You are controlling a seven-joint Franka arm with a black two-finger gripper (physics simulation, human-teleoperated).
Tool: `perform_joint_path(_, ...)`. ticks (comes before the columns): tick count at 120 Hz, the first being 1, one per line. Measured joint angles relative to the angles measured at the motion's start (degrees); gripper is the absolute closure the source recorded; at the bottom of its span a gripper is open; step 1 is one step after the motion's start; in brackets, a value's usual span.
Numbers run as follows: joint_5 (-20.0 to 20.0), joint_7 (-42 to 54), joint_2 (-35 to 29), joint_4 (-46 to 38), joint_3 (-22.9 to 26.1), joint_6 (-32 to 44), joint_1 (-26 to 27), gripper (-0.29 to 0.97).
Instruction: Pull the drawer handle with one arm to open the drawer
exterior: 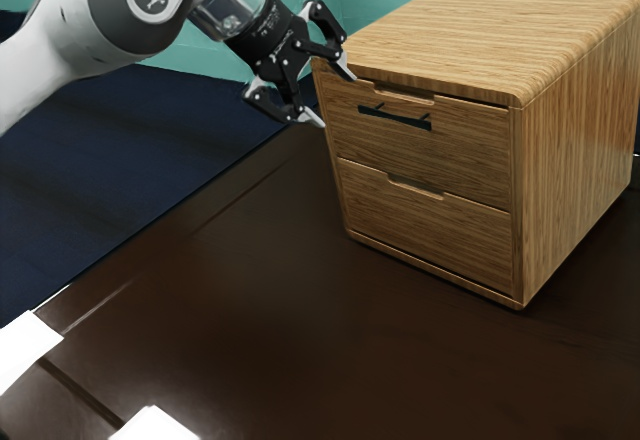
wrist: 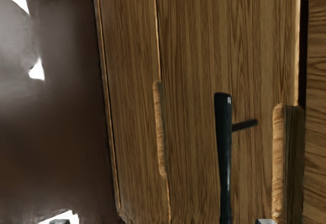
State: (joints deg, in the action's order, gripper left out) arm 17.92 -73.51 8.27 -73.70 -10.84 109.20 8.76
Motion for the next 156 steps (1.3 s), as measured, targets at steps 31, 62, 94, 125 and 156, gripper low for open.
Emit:
perform_joint_path(31,1.4,3.0,6.1,0.5,-1.7,8.1,2.6,0.45)
perform_joint_path(62,1.9,5.4,7.0,0.4,-2.2,11.6,3.2,0.50)
perform_joint_path(94,2.0,7.1,7.7,0.0,-3.1,12.6,3.3,0.55)
perform_joint_path(125,2.5,8.3,7.6,-0.6,-3.2,12.9,3.7,0.61)
perform_joint_path(156,2.6,9.1,6.8,-2.1,-3.2,12.9,3.7,0.66)
